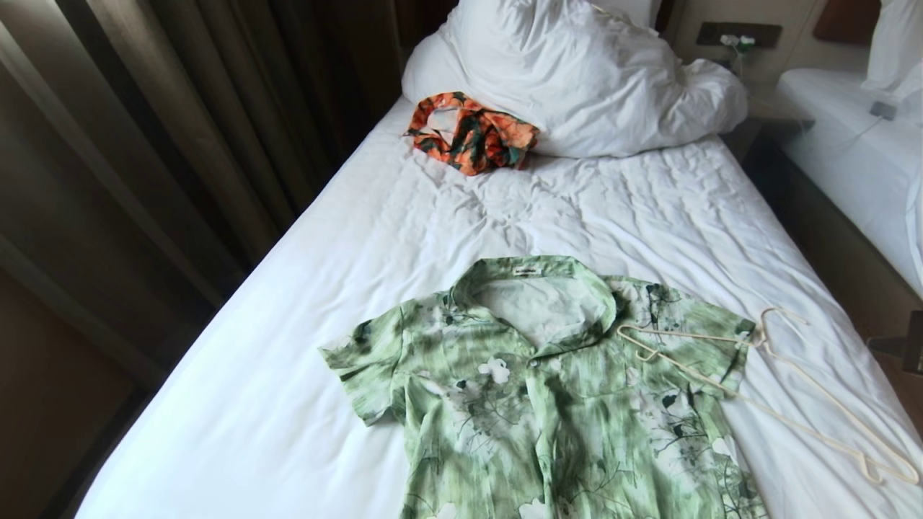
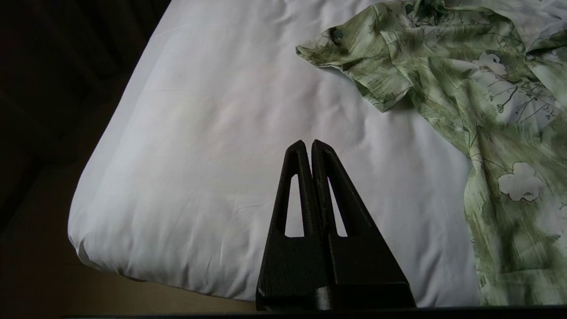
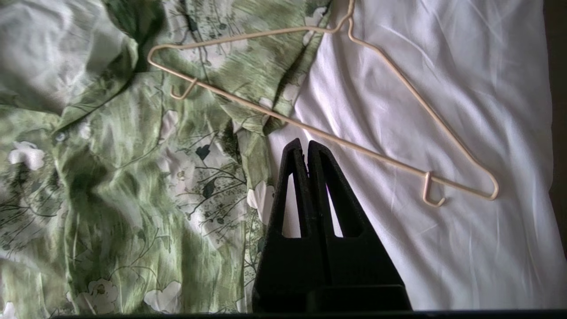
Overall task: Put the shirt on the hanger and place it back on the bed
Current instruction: Lift the shirt and hanger
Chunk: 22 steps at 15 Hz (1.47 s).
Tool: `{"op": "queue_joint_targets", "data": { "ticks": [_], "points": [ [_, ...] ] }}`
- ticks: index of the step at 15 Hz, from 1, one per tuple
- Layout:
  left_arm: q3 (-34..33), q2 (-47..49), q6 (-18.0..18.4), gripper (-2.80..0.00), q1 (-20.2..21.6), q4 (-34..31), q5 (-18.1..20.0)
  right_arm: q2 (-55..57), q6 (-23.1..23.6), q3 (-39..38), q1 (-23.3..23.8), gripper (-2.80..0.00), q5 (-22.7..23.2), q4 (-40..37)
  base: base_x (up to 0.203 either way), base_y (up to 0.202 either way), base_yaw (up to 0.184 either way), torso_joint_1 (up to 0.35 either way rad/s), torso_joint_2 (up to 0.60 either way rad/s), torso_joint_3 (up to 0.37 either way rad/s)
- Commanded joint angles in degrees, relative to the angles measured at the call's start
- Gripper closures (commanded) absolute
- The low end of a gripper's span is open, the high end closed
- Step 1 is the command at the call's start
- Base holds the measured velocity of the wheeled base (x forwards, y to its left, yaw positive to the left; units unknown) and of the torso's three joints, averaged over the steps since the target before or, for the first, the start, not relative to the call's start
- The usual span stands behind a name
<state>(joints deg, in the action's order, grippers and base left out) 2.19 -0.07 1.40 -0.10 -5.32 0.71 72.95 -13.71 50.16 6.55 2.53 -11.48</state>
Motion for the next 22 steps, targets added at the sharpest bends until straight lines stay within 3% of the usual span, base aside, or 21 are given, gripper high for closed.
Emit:
{"op": "queue_joint_targets", "data": {
  "ticks": [1, 4, 9, 11, 12, 13, 15, 17, 22],
  "points": [
    [0.0, 0.1, 0.0, 0.0, 0.0, 0.0, 0.0, 15.2, 0.0, 6.7, 3.4, 0.0, 0.4, -3.7, 0.0, 0.0, 0.0, 0.0, 0.0, 0.0],
    [0.0, 0.1, 0.0, 0.0, 0.0, 0.0, 0.0, 26.1, 3.3, 15.6, 11.6, 0.0, 1.2, -9.6, 0.0, 0.0, 0.0, 0.0, 0.0, 0.0],
    [0.0, 0.1, 0.0, 0.0, 0.0, 0.0, 0.0, 33.4, 17.9, 20.8, 25.5, 0.0, 5.8, -15.3, 0.0, 0.0, 0.0, 0.0, 0.0, 0.0],
    [0.0, 0.1, 0.0, 0.0, 0.0, 0.0, 0.0, 34.5, 22.0, 21.2, 29.1, 0.0, 9.8, -16.1, 0.0, 0.0, 0.0, 0.0, 0.0, 0.0],
    [0.0, 0.1, 0.0, 0.0, 0.0, 0.0, 0.0, 34.6, 24.0, 21.2, 30.2, -0.68, 11.5, -17.7, 0.0, 0.0, 0.0, 0.0, 0.0, 0.0],
    [0.0, 0.1, 0.0, 0.0, 0.0, 0.0, 0.0, 34.6, 25.3, 21.2, 30.6, -2.8, 13.0, -18.8, 0.0, 0.0, 0.0, 0.0, 0.0, 0.0],
    [0.0, 0.1, 0.0, 0.0, 0.0, 0.0, 0.0, 34.6, 25.7, 21.0, 30.6, -2.8, 16.7, -18.8, 0.0, 0.0, 0.0, 0.0, 0.0, 0.0],
    [0.0, 0.1, 0.0, 0.0, 0.0, 0.0, 0.0, 35.7, 25.8, 20.9, 30.6, -2.8, 23.9, -18.9, 0.0, 0.0, 0.0, 0.0, 0.0, 0.0],
    [0.0, 0.1, 0.0, 0.0, 0.0, 0.0, 0.0, 42.2, 29.1, 20.5, 30.5, -2.8, 32.8, -19.0, 0.0, 0.0, 0.0, 0.0, 0.0, 0.0]
  ]
}}
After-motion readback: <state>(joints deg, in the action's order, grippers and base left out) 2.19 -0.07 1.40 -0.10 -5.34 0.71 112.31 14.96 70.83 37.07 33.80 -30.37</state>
